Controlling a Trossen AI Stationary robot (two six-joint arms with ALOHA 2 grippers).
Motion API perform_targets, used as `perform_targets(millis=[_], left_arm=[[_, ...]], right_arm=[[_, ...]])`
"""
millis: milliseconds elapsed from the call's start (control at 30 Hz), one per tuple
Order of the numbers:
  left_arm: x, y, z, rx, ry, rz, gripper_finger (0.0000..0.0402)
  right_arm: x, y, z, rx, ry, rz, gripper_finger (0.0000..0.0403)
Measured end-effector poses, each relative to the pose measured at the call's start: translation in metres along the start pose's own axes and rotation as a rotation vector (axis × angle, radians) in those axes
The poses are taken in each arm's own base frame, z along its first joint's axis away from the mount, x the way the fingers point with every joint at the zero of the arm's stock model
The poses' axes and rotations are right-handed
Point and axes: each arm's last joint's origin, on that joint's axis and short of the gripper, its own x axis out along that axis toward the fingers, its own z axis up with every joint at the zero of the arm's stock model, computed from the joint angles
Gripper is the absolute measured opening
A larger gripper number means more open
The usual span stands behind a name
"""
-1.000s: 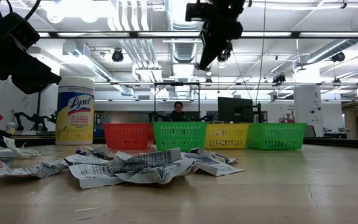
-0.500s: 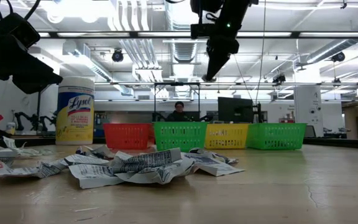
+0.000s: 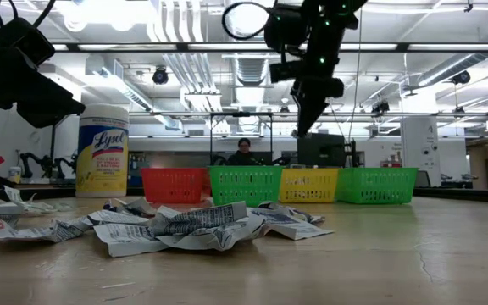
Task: Pick & Place First Aid Supplies
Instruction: Put the alcohol pad into the yellow basket
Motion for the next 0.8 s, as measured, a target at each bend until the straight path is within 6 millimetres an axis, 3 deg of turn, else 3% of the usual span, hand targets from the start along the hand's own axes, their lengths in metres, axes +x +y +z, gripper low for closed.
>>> perform_targets(millis=[300, 533, 800], left_arm=[[0.000, 0.000, 0.000, -0.005, 0.000, 0.000, 0.0131], [0.000, 0.000, 0.000, -0.006, 0.000, 0.000, 0.0131], [0.000, 0.000, 0.000, -0.013, 0.000, 0.000, 0.0131]], right_arm=[[0.029, 0.009, -0.011, 0.002, -0.008, 0.009, 0.0008], [0.037, 0.011, -0.011, 0.007, -0.047, 0.037, 0.0008], [0.064, 0.015, -0.011, -0.001, -0.005, 0.079, 0.0008]])
